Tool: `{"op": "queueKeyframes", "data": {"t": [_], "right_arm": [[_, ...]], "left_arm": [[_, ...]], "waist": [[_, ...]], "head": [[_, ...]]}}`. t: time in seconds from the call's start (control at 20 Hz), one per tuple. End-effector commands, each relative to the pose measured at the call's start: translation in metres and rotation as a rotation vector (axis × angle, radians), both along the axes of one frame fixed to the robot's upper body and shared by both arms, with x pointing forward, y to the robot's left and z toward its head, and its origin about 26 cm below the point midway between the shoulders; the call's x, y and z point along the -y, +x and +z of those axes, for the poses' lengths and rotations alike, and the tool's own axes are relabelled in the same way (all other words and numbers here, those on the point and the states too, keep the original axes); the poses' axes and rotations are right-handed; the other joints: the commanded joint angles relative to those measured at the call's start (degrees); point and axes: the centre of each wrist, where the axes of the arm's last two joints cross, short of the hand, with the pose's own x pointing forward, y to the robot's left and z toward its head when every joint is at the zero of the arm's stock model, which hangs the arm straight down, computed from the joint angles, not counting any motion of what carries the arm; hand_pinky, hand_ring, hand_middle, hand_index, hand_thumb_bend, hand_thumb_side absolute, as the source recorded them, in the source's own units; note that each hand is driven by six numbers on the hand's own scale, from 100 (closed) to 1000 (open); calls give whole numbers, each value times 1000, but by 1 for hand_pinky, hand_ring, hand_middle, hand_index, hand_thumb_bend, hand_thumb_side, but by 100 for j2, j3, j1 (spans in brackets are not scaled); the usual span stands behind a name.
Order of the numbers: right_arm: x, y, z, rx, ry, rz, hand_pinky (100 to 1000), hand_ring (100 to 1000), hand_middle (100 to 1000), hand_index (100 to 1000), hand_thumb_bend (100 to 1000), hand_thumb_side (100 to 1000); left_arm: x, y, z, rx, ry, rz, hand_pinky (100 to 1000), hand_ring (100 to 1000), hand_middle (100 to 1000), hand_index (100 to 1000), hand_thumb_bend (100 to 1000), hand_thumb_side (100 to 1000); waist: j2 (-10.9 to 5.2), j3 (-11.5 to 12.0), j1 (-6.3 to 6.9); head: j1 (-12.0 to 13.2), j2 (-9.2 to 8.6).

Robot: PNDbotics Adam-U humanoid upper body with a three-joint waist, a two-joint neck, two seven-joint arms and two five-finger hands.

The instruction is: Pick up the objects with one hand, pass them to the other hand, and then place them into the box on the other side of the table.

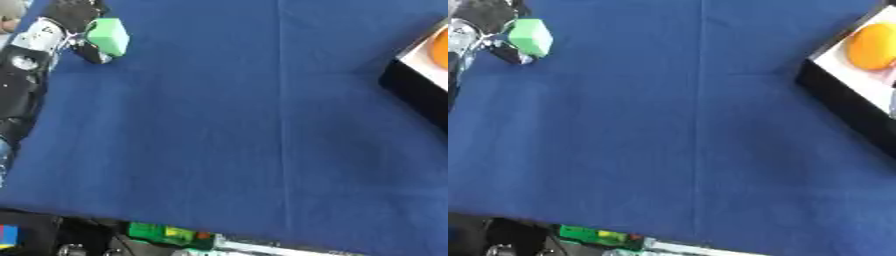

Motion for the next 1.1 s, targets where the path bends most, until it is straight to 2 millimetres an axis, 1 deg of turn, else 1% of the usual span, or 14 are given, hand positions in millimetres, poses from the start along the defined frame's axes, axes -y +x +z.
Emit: {"op": "queueKeyframes", "data": {"t": [0.05,0.25,0.3,0.4,0.45,0.6,0.75,0.9,1.1], "right_arm": [[-1,-3,7,30,2,12,812,767,766,982,100,100],[-1,-3,7,29,2,11,812,767,766,983,100,100],[-1,-3,7,29,2,11,813,767,766,983,100,100],[-1,-3,7,30,1,10,813,767,766,983,100,100],[-1,-3,8,30,1,10,812,767,766,982,100,100],[0,-3,7,29,2,9,812,766,765,982,100,103],[0,-3,7,24,1,10,812,766,764,982,100,110],[-1,-3,6,18,-6,16,814,767,766,982,100,100],[-4,-3,8,8,-38,37,814,766,768,981,100,100]], "left_arm": [[-6,-1,16,16,28,25,757,742,758,784,577,465],[-7,-2,13,5,36,32,727,661,673,716,552,425],[-6,-2,13,16,37,29,707,613,618,676,537,396],[-6,-2,13,44,40,19,686,576,576,642,485,377],[-6,-2,13,66,38,11,669,536,530,601,466,360],[-5,-2,13,127,33,-18,640,466,444,513,434,320],[-5,-3,13,171,25,-54,636,452,420,491,404,295],[-1,-4,17,199,3,-112,639,450,418,489,354,272],[10,-7,28,245,-65,-211,648,453,420,490,246,234]], "waist": [[-106,1,-10],[-120,7,-3],[-125,8,-2],[-132,11,0],[-137,13,1],[-163,14,10],[-212,4,24],[-283,60,49],[-431,174,100]], "head": [[-26,-14],[-31,-14],[-36,-14],[-47,-14],[-52,-14],[-89,-14],[-127,-14],[-206,-14],[-405,-14]]}}
